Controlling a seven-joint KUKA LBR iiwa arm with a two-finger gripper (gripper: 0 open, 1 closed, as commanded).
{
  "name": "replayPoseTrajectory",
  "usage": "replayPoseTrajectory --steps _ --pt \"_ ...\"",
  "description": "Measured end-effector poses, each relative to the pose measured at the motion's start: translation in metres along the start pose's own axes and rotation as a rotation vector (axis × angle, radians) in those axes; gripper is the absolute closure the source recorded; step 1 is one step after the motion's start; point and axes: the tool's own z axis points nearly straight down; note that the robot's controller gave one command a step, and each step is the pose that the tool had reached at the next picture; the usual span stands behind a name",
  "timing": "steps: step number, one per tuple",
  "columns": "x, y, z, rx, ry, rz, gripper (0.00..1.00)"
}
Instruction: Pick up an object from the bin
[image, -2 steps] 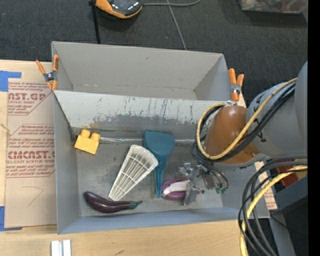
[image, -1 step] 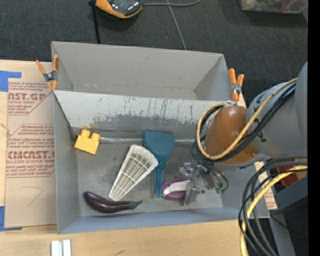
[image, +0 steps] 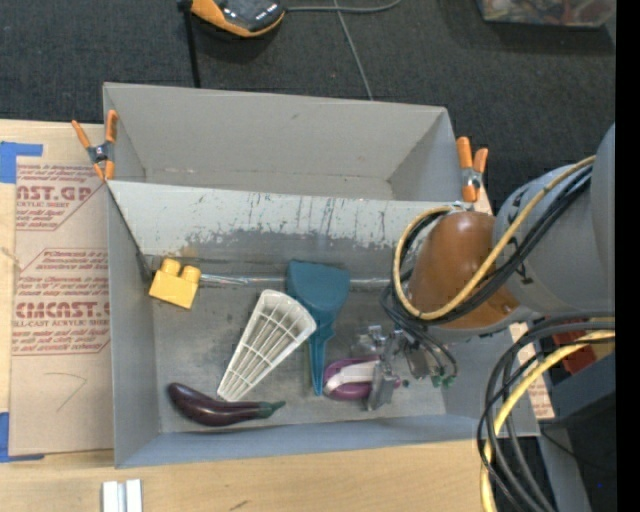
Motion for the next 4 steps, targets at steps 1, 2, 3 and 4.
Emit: replayPoseTrajectory --steps 1,2,3,4 --pt "0.000 0.000 0.000 0.000 0.000 0.000 1.00" --pt "0.006 0.013 0.001 0.000 0.000 -0.162 1.00" --pt "0.006 0.013 0.001 0.000 0.000 -0.163 1.00" --pt "0.006 0.013 0.001 0.000 0.000 -0.163 1.00"
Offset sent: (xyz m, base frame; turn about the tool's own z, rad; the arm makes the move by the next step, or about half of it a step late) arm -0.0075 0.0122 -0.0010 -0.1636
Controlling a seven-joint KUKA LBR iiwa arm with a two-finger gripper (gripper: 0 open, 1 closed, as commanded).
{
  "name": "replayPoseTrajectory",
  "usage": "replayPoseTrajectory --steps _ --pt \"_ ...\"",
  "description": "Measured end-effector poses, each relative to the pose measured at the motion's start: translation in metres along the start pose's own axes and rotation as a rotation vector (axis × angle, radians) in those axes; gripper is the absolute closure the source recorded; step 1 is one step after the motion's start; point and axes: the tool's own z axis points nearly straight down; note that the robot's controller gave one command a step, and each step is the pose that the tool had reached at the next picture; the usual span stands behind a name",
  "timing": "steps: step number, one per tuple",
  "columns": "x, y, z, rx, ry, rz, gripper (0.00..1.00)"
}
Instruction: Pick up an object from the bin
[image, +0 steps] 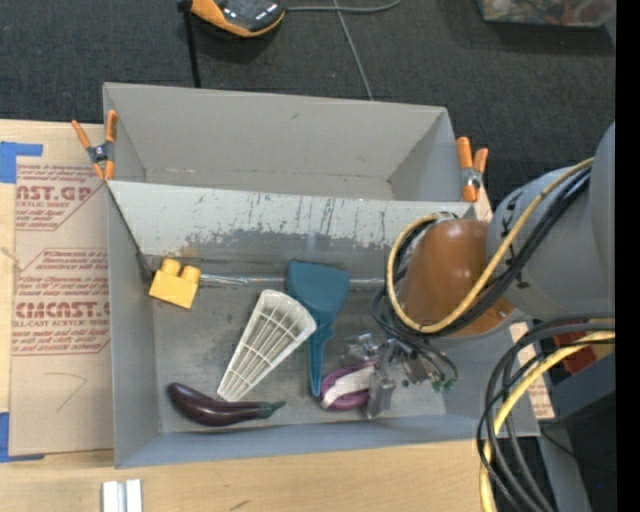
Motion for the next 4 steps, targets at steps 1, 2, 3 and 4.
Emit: replayPoseTrajectory --steps 1,2,3,4 --pt "0.0000 0.0000 0.0000 0.000 0.000 0.000 1.00" --pt "0.0000 0.0000 0.0000 0.000 0.000 0.000 1.00" --pt "0.0000 0.0000 0.0000 0.000 0.000 0.000 1.00" --pt "0.0000 0.0001 0.0000 0.000 0.000 0.000 1.00"
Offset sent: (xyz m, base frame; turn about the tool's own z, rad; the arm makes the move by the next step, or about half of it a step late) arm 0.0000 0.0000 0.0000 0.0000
